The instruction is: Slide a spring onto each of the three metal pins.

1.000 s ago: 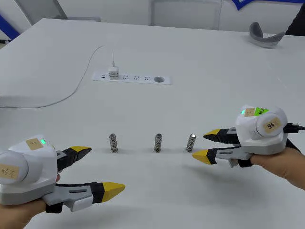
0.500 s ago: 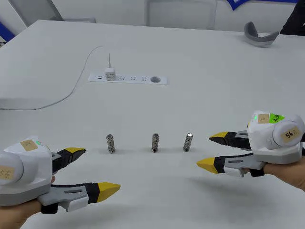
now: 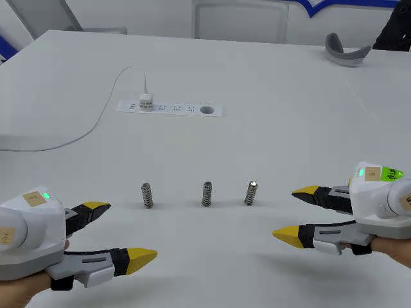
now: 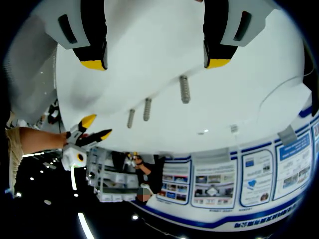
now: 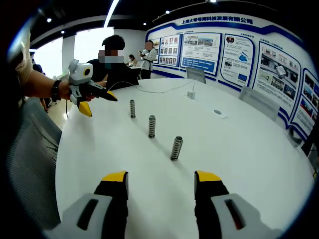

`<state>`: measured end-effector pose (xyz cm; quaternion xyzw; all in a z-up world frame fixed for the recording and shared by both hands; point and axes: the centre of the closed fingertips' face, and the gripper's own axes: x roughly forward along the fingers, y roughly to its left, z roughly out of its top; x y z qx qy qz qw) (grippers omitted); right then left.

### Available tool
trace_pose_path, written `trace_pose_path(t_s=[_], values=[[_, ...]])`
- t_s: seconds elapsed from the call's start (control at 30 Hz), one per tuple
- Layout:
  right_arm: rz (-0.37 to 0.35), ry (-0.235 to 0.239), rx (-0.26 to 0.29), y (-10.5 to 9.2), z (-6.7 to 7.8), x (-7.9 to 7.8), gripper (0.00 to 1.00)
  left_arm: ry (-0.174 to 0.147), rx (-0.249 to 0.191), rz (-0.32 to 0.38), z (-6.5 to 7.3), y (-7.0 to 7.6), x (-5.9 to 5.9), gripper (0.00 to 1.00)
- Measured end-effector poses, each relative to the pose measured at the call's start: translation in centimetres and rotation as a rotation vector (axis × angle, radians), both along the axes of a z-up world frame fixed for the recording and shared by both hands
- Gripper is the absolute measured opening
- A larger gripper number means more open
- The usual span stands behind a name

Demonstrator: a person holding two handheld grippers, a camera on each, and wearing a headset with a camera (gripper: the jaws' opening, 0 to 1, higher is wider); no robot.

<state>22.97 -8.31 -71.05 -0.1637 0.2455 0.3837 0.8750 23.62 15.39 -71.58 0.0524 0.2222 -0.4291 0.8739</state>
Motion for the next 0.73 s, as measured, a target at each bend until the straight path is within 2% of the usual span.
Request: trace_pose_path(t_s=[0.43,0.73], values=[[-0.019,-0.007,0.012,-0.3,0.1,-1.6,0.58,0.002,-0.001,0.002,-0.1,0.2,-0.3,0.8],[-0.033,-0.011,0.023,-0.3,0.3,-1.8,0.59,-0.001,-0.001,0.002,0.0,0.2,-0.4,0.8]])
